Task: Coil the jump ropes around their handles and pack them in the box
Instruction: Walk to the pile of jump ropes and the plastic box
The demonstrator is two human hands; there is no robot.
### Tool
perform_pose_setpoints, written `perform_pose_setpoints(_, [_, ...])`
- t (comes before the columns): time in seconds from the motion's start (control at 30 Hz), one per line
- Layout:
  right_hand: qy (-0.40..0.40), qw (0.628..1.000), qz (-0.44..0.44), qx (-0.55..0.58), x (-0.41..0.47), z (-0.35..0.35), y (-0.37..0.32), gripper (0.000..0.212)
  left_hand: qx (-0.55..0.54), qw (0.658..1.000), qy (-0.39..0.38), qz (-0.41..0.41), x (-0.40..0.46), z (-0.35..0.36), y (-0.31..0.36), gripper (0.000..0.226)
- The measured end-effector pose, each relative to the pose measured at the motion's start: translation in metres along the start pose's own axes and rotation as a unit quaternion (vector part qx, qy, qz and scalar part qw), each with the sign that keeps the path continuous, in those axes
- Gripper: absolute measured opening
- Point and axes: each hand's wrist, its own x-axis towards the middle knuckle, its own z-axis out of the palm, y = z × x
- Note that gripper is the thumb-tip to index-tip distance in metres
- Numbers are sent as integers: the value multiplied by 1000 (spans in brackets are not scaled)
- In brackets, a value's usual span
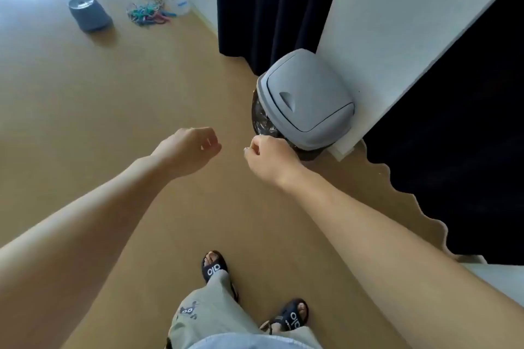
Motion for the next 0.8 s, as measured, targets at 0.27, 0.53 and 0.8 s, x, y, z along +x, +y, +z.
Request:
perform_pose_setpoints(0.27, [-88, 992, 27, -89, 113, 58, -98, 35, 68, 990, -77, -98, 41, -57, -117, 42])
perform_pose_setpoints(0.53, [-135, 983, 1, -127, 236, 72, -169, 28, 41, 991, -8, -129, 127, -109, -187, 42])
perform_pose_setpoints(0.8, [-137, 983, -33, -116, 417, 62, -215, 24, -3, 985, 12, -170, 256, -177, -250, 38])
